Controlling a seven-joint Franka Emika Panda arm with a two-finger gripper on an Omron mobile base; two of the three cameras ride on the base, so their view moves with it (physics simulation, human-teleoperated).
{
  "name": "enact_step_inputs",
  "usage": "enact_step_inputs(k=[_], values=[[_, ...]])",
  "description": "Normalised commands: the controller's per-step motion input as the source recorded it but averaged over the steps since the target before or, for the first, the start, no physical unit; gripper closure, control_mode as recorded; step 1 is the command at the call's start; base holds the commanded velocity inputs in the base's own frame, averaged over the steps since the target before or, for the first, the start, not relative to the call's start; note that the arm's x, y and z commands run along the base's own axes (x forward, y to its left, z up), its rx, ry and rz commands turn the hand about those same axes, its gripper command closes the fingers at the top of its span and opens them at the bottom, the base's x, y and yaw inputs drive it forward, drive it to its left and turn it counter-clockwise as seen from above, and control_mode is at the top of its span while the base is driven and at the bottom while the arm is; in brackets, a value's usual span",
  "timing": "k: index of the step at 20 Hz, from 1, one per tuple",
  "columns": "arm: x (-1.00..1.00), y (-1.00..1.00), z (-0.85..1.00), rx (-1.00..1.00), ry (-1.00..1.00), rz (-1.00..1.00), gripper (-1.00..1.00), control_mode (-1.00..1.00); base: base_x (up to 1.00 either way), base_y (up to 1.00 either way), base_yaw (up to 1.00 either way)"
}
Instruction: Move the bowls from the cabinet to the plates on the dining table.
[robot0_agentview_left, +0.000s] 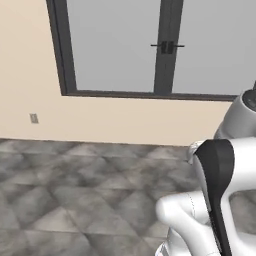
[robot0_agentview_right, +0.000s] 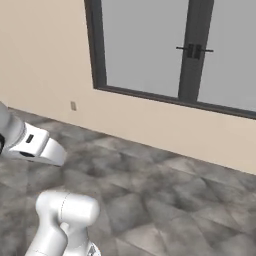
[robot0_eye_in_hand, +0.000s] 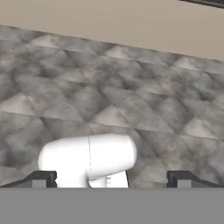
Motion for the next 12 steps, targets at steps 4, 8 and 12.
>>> enact_step_inputs(k=[4, 8, 12], values=[[0.0, 0.0, 0.0, 0.0, 0.0, 0.0, -1.0, 1.0, 0.91, -0.48, -0.49], [0.0, 0.0, 0.0, 0.0, 0.0, 0.0, -1.0, 1.0, 0.7, -0.42, -0.57], [0.0, 0.0, 0.0, 0.0, 0.0, 0.0, -1.0, 1.0, 0.48, -0.41, -0.55]])
